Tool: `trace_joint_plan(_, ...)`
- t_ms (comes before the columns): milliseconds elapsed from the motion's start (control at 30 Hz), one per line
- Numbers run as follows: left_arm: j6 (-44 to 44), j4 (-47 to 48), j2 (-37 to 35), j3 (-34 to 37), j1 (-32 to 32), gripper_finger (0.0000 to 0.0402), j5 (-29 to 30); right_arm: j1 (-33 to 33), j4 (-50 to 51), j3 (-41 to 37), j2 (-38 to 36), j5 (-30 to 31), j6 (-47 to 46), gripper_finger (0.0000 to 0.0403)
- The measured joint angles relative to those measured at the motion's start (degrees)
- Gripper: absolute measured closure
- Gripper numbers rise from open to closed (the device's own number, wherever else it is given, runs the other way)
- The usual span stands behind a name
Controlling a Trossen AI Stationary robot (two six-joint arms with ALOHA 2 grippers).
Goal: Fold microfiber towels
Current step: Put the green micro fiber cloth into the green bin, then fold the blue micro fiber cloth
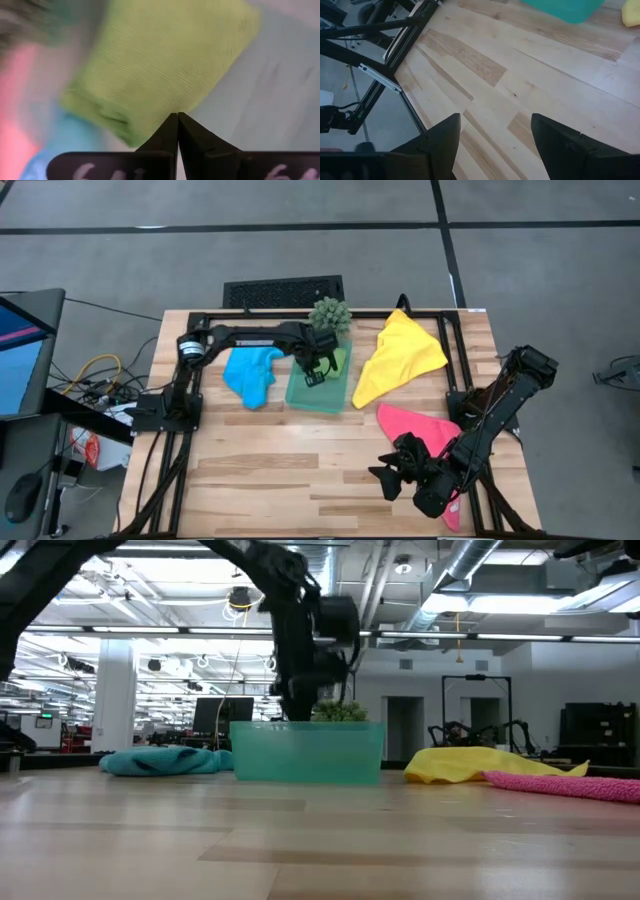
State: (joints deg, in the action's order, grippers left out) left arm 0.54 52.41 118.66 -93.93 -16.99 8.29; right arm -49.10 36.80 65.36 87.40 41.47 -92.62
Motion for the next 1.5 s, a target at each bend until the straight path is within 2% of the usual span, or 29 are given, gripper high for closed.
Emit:
trace_joint_plan(233, -0.68, -0.47, 6.25, 0.01, -0.63, 0.0401, 2.02, 0.0, -0.18, 0.0, 0.02, -0.24, -0.35, 0.0134)
trace_joint_plan(433, 0.58, 0.9, 6.0, -0.09, -1.24, 0.0401, 2.3, -0.02, -0.67, 0.0, 0.02, -0.74, -0.39, 0.0134)
trace_joint_plan(633, 2.55, 8.02, -2.83, -2.93, 0.01, 0.0401, 1.12, -0.02, -0.63, 0.0, 0.02, -0.81, 0.83, 0.0134)
trace_joint_plan(833, 5.57, 19.19, -17.85, -3.18, 2.15, 0.0401, 0.98, 0.0, -0.42, 0.0, 0.02, -0.85, 1.43, 0.0134)
trace_joint_plan(900, 8.7, 21.1, -23.35, -0.14, 2.41, 0.0401, 1.04, -0.02, -0.42, 0.0, 0.02, -0.84, 1.63, 0.0134)
trace_joint_plan(1000, 13.77, 20.29, -32.3, 8.61, 2.54, 0.0389, 2.27, 0.0, -0.68, 0.0, 0.02, -0.86, 2.75, 0.0134)
trace_joint_plan(1100, 16.82, 16.61, -41.02, 20.41, 1.57, 0.0356, 3.07, -0.04, -0.77, 0.0, 0.0, -0.87, 3.11, 0.0134)
trace_joint_plan(1200, 20.3, 9.2, -47.04, 32.17, -0.22, 0.0313, 1.05, -0.04, -0.56, 0.0, 0.02, -0.89, 3.27, 0.0134)
trace_joint_plan(1367, 27.63, -0.57, -49.17, 45.01, -2.57, 0.0246, -0.27, 0.0, -0.57, 0.0, 0.02, -0.9, 4.64, 0.0134)
trace_joint_plan(1500, 29.13, -7.63, -45.49, 48.37, -2.78, 0.0216, 0.74, 0.0, -0.53, 0.0, 0.01, -0.91, 4.64, 0.0134)
